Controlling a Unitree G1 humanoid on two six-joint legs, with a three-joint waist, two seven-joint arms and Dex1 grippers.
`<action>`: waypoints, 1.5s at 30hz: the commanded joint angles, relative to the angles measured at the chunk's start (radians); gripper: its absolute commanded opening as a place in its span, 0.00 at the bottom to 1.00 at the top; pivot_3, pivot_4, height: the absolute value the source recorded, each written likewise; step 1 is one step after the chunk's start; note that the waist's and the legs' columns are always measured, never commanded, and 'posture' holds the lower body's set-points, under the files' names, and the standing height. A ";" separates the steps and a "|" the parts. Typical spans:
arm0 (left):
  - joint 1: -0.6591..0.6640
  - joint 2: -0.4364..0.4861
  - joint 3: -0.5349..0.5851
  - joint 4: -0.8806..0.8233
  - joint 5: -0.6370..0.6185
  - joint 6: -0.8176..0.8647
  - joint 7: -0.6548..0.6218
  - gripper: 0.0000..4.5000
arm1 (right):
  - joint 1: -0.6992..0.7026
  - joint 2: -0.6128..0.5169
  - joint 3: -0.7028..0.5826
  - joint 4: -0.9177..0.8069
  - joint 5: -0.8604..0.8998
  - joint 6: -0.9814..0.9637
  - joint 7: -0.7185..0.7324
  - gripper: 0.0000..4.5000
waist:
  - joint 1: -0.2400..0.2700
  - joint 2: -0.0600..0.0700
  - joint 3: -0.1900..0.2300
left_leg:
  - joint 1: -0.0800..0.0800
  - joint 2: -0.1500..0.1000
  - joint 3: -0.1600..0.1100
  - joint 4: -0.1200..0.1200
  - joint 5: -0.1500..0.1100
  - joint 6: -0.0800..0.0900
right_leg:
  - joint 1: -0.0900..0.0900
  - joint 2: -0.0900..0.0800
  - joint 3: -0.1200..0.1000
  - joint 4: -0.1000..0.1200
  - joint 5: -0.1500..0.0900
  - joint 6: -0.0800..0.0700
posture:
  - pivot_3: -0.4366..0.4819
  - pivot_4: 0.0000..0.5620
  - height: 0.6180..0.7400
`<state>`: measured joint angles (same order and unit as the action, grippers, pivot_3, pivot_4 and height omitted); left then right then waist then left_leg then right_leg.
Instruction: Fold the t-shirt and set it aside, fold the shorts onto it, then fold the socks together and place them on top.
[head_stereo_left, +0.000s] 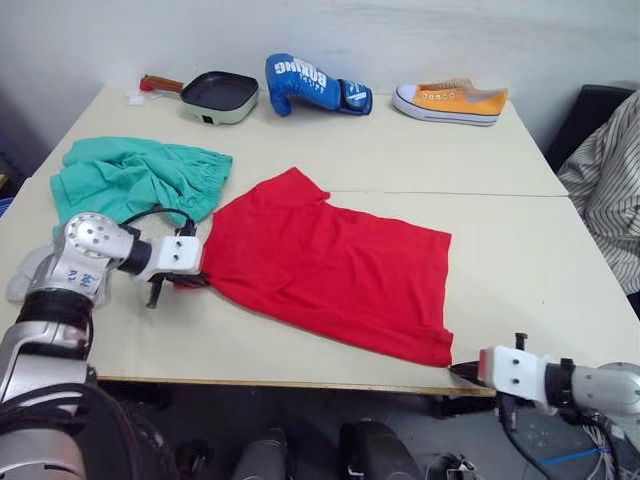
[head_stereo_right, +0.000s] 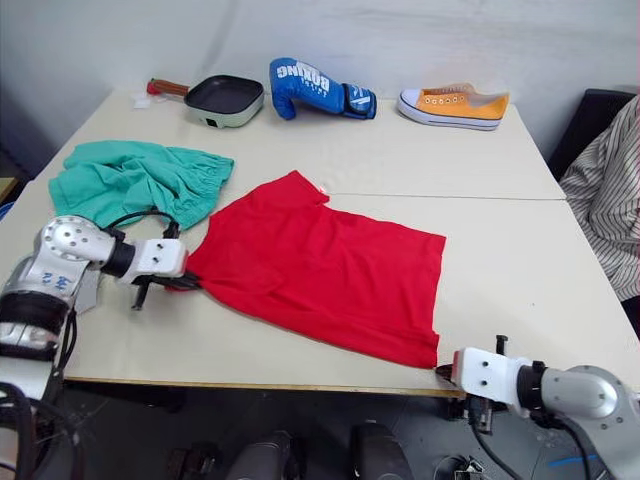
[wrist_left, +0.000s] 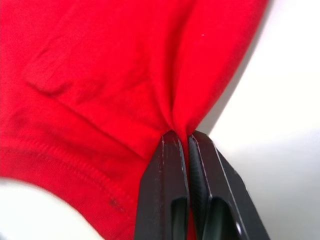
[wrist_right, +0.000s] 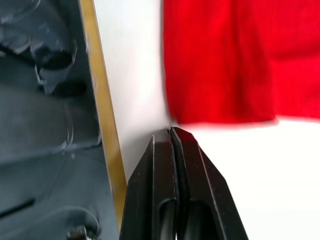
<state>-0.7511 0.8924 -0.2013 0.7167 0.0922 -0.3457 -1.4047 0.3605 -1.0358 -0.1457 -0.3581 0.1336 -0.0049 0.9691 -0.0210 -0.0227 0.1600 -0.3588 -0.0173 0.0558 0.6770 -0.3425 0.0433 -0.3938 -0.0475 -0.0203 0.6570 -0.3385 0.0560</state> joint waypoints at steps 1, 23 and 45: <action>0.055 0.027 0.029 -0.124 -0.033 0.070 -0.002 0.01 | -0.016 0.016 -0.053 -0.016 0.080 -0.006 0.043 0.00 | -0.001 0.000 0.000 | 0.000 0.000 0.000 0.000 0.000 0.000 | 0.000 0.000 0.000 0.000 0.000 0.000 | 0.48 0.27 1.00; 0.054 -0.012 0.028 -0.142 -0.008 0.106 0.117 0.00 | -0.055 0.080 0.104 -0.150 -0.021 0.243 -0.061 0.35 | 0.020 0.001 0.001 | -0.001 0.000 0.000 0.002 0.000 0.001 | 0.000 -0.001 0.000 -0.004 0.000 0.000 | 0.48 0.27 1.00; 0.432 0.152 0.146 -0.621 -0.216 0.394 -0.013 0.00 | 0.007 -0.027 -0.038 0.007 0.062 -0.014 0.176 0.01 | 0.017 0.005 0.003 | -0.001 0.000 -0.001 -0.001 -0.001 0.001 | 0.001 -0.001 0.001 -0.006 -0.001 -0.001 | 0.48 0.27 1.00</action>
<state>-0.3461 1.0136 -0.0927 0.1572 -0.0983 0.0160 -1.4273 0.3526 -1.0480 -0.1408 -0.3521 0.1773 0.0002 1.1152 -0.0036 -0.0181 0.1631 -0.3595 -0.0173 0.0545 0.6758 -0.3439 0.0443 -0.3930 -0.0480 -0.0198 0.6512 -0.3392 0.0550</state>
